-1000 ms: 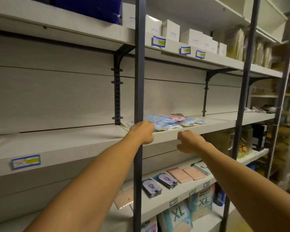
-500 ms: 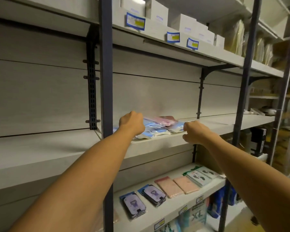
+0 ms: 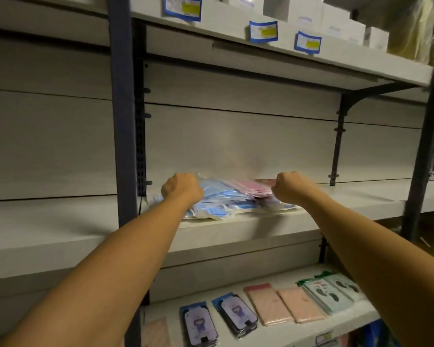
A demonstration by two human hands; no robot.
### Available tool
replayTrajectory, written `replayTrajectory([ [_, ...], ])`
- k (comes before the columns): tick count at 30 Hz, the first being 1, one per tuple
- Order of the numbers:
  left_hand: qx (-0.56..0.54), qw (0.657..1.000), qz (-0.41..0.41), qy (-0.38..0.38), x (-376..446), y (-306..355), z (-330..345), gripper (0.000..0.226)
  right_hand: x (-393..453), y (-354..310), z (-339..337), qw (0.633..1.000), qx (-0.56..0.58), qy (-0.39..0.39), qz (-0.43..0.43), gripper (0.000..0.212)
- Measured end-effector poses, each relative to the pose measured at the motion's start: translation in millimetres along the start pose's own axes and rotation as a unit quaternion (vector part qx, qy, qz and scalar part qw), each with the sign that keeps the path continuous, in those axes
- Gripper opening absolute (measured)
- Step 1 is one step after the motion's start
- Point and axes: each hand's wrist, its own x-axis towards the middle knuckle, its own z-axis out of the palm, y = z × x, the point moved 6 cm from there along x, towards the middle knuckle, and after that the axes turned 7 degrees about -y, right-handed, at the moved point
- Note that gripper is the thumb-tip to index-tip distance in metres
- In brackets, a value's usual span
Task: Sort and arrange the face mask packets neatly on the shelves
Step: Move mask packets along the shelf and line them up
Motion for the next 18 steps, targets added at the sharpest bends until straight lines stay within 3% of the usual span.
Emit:
replayTrajectory([
  [4,-0.050,0.996,-0.076,0.006,7,2,8,0.033,35,10,9,0.999,0.035,0.002,-0.009,0.033],
  [9,-0.081,0.986,-0.147,-0.004,15,5,14,0.061,75,19,23,0.996,0.078,-0.035,-0.027,0.046],
  [14,-0.109,0.975,-0.191,-0.029,14,3,14,0.052,97,21,39,0.989,0.126,-0.074,-0.020,0.062],
  [18,-0.147,0.965,-0.217,-0.019,19,-2,14,0.049,109,12,48,0.987,0.112,-0.116,-0.025,0.054],
])
